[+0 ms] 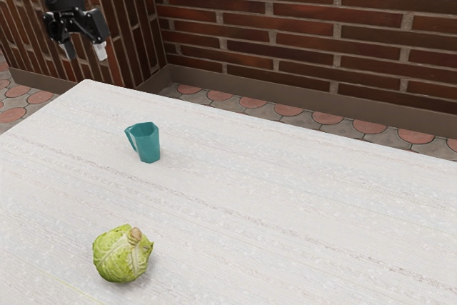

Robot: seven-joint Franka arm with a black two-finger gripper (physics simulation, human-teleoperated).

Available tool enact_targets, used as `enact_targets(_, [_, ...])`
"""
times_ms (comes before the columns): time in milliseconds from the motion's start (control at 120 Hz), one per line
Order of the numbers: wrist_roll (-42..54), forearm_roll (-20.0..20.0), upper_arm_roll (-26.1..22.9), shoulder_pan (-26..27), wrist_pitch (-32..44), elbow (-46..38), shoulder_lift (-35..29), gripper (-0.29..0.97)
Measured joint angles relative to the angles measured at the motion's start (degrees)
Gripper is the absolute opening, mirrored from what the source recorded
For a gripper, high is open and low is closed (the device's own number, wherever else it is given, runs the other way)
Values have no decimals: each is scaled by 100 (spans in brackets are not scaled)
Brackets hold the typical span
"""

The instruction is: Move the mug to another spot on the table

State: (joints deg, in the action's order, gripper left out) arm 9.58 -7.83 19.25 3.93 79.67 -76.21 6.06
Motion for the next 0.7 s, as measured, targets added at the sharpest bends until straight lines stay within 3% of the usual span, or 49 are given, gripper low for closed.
enact_targets(133, [106,75,-119,54,318,-51,341,66])
enact_targets(400, [-211,-79,-494,-1236,567,1894,2660,66])
enact_targets(508, [-642,-116,-663,-1739,401,2926,3581,66])
enact_targets(700, [-2055,-366,-685,-1998,184,3736,4340,66])
